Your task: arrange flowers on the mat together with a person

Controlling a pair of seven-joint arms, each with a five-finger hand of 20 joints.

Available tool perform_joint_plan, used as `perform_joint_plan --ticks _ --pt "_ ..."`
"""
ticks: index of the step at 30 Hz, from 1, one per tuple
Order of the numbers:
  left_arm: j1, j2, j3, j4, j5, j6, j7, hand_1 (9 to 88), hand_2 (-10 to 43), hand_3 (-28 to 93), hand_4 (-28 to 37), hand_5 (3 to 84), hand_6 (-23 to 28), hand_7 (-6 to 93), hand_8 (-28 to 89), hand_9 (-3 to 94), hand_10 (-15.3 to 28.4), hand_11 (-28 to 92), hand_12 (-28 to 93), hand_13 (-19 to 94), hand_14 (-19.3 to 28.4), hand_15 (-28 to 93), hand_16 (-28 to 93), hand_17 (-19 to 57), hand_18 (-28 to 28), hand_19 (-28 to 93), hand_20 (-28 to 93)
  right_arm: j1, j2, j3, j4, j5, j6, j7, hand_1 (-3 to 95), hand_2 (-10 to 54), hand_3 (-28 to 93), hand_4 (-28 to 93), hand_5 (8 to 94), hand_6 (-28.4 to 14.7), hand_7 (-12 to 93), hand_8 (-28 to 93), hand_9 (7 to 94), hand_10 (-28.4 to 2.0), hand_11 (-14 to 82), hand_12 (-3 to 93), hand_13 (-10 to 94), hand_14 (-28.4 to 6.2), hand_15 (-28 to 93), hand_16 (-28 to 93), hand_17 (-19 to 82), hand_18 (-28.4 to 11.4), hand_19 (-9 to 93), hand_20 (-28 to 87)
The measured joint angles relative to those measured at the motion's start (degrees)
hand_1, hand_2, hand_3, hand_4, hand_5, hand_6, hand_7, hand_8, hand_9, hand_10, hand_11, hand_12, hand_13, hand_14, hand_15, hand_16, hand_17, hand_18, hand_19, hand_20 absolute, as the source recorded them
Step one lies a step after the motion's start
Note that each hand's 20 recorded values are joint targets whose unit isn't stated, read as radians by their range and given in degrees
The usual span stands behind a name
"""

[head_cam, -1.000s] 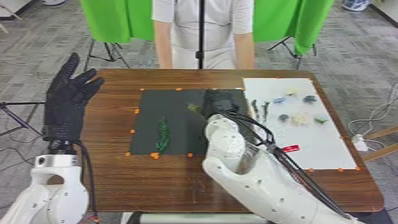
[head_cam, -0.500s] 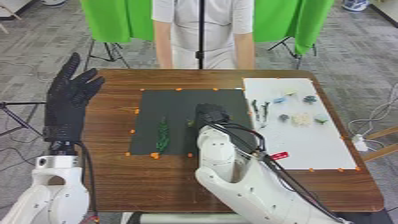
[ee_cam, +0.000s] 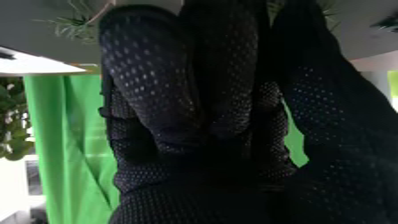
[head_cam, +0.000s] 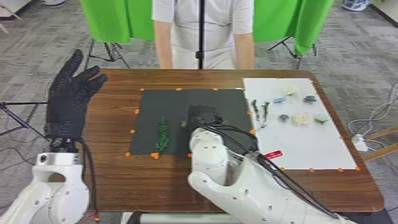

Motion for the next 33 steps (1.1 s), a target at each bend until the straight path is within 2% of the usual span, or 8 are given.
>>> perform_joint_plan --ticks 6,9,20,24,33 --pt "-0.3 1.75 0.62 -0.15 -0.03 1.03 0.12 22.9 8.0 73 -23.3 26.8 3.7 10.6 -8 31.0 17.3 17 13 24 23.7 37 -3 -8.9 25.6 52 3 0.8 -0.2 -1.4 -1.1 0.6 0.0 0.0 50.0 -4.6 60 -23 91.7 -1.3 15 -1 93.7 -9.9 42.0 14.1 94 -8.2 53 18 47 -21.1 93 -9" --pt "-0.4 2.18 0.70 -0.26 -0.05 1.39 0.22 22.9 8.1 73 -23.3 27.0 3.8 10.5 -8 31.1 17.3 17 13 24 23.7 38 -3 -8.8 25.6 53 3 1.0 -0.5 -1.8 -1.4 0.6 -0.1 -0.4 49.6 -4.4 60 -23 91.6 -1.4 15 -1 93.7 -9.8 42.1 14.0 94 -8.0 53 18 47 -21.0 93 -10" --pt "-0.9 1.54 0.53 -0.27 0.18 1.35 0.09 22.7 8.1 74 -22.2 26.6 3.5 11.0 -8 30.6 16.7 17 13 23 22.6 35 -3 -9.0 25.1 52 3 1.1 -1.3 -2.1 -1.4 1.6 -2.9 -0.1 47.5 -4.7 60 -22 91.0 -2.0 14 -3 93.7 -10.0 41.8 13.9 94 -8.2 53 18 47 -21.2 93 -12" --pt "-1.0 1.39 0.46 -0.27 0.37 1.32 0.04 23.2 8.2 74 -22.1 27.0 3.7 10.9 -9 31.0 17.1 17 13 24 23.3 36 -3 -8.8 25.4 52 3 1.1 -1.4 -2.1 -1.4 2.3 -3.8 0.1 44.2 -5.1 60 -21 88.9 -2.5 13 -12 93.7 -9.7 42.5 13.3 94 -8.0 54 16 48 -21.0 93 -14" --pt "-0.9 1.40 0.42 -0.33 0.34 1.36 -0.02 24.3 8.6 73 -22.0 28.6 5.0 8.4 -8 32.9 18.7 17 11 26 25.3 39 -4 -7.7 26.9 54 3 1.0 -1.3 -2.5 -2.8 2.6 -3.8 0.1 42.6 -4.8 50 -19 80.2 -2.8 13 -13 93.7 -9.3 42.7 12.4 94 -6.6 56 14 51 -20.0 91 -18"
